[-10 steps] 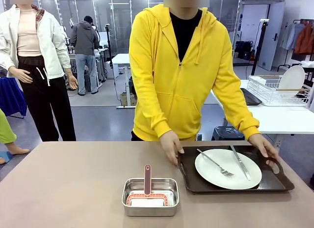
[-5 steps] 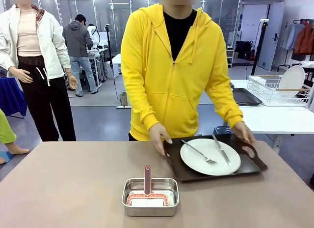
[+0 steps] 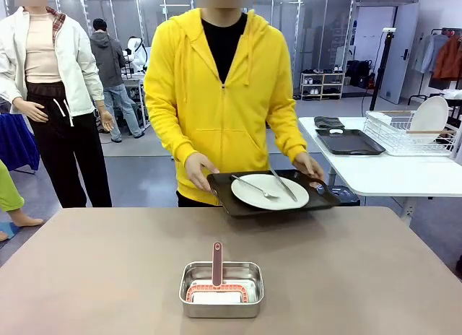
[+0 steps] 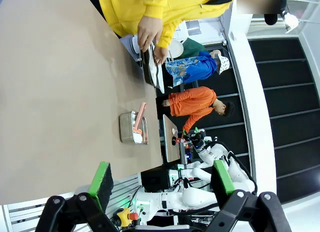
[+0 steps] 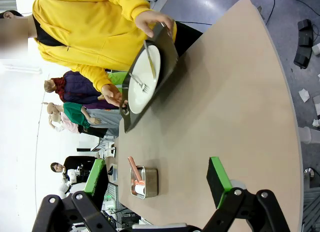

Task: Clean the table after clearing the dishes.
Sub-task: When the right (or left) Handle tray is removed, use the right hand (or left hand) to clean the right (or left) side of the table with the Lint Roller.

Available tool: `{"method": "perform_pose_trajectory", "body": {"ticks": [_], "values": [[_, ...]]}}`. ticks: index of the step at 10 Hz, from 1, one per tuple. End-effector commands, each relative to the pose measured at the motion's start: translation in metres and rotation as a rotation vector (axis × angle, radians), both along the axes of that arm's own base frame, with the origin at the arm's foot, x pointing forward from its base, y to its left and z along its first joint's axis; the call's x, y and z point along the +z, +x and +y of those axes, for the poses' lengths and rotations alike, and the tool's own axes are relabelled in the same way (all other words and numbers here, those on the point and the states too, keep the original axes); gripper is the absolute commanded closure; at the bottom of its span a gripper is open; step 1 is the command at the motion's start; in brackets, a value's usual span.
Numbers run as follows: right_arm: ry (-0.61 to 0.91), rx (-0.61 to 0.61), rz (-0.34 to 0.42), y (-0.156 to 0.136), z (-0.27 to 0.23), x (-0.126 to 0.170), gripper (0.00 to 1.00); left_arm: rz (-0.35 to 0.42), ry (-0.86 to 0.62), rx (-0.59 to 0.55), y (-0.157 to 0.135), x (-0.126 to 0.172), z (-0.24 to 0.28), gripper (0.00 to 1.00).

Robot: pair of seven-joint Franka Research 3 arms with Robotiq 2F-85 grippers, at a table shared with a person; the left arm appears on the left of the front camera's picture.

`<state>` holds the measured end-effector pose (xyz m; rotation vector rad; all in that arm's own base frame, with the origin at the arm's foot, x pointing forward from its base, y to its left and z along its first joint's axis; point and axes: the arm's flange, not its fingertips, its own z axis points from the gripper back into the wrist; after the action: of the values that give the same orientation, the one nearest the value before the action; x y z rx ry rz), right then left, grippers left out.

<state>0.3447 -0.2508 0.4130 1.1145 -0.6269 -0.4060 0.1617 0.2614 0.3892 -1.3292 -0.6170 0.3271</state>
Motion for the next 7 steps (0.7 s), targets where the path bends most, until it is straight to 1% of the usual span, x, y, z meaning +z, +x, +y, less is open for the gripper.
{"method": "perform_pose_trajectory", "body": {"ticks": [1, 2, 3, 5, 6, 7], "values": [[-0.092, 0.043, -0.003, 0.017, 0.021, 0.028, 0.0, -0.013, -0.012, 0.004, 0.0, 0.002, 0.001, 0.0], [-0.175, 0.096, -0.009, 0.043, 0.053, 0.056, 0.0, -0.013, -0.012, 0.004, 0.0, 0.002, 0.001, 0.0], [-0.252, 0.166, 0.007, 0.068, 0.088, 0.073, 0.0, -0.013, -0.012, 0.004, 0.0, 0.002, 0.001, 0.0], [-0.387, 0.322, 0.02, 0.112, 0.166, 0.098, 0.0, -0.013, -0.012, 0.004, 0.0, 0.002, 0.001, 0.0], [-0.502, 0.411, 0.011, 0.131, 0.215, 0.109, 0.0, -0.013, -0.012, 0.004, 0.0, 0.002, 0.001, 0.0], [-0.581, 0.483, -0.004, 0.144, 0.257, 0.118, 0.0, -0.013, -0.012, 0.004, 0.0, 0.002, 0.001, 0.0]]}}
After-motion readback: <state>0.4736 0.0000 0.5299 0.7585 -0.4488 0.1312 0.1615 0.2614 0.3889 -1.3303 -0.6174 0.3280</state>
